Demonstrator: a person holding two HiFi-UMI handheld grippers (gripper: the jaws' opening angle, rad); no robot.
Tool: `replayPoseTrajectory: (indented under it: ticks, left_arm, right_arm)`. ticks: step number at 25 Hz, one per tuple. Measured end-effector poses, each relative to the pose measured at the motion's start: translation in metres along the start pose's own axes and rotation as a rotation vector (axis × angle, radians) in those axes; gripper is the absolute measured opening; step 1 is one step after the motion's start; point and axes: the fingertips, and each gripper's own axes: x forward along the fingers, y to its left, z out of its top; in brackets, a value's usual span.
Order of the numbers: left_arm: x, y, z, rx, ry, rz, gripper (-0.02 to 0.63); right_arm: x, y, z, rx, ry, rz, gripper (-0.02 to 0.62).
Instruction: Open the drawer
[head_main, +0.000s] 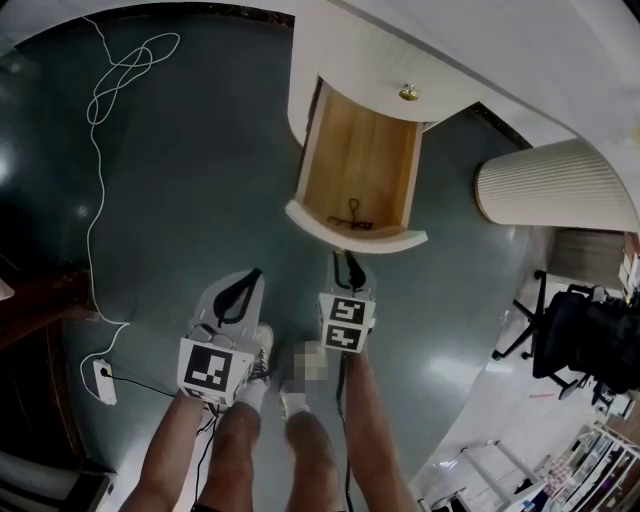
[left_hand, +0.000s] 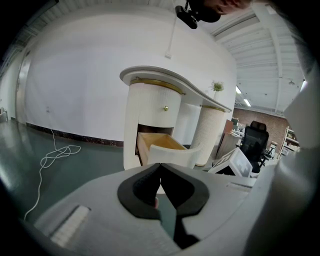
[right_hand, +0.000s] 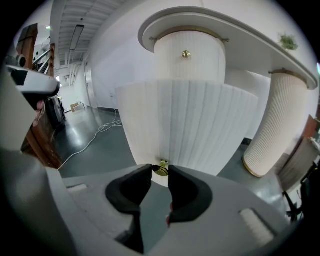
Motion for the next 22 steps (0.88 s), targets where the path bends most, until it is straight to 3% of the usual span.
replayPoseTrajectory:
  ticks: [10, 14, 22]
  left_arm:
    - [-0.001, -0.001, 0.0, -0.01, -0.01, 0.012, 0.011]
    - [-0.002, -0.004, 0.001, -0.001, -0.003, 0.011, 0.011]
    - [-0.003, -0.013, 0.011, 0.003, -0.007, 0.001, 0.011]
  right_arm:
    - [0.0, -0.001, 0.001, 0.027, -0.013, 0.008, 0.114]
    - [-0.005, -0.006, -0.002, 0.091, -0.029, 0.008, 0.211]
    - [-0.02, -0.004, 0.003, 0.08, -0.035, 0.027, 0.225]
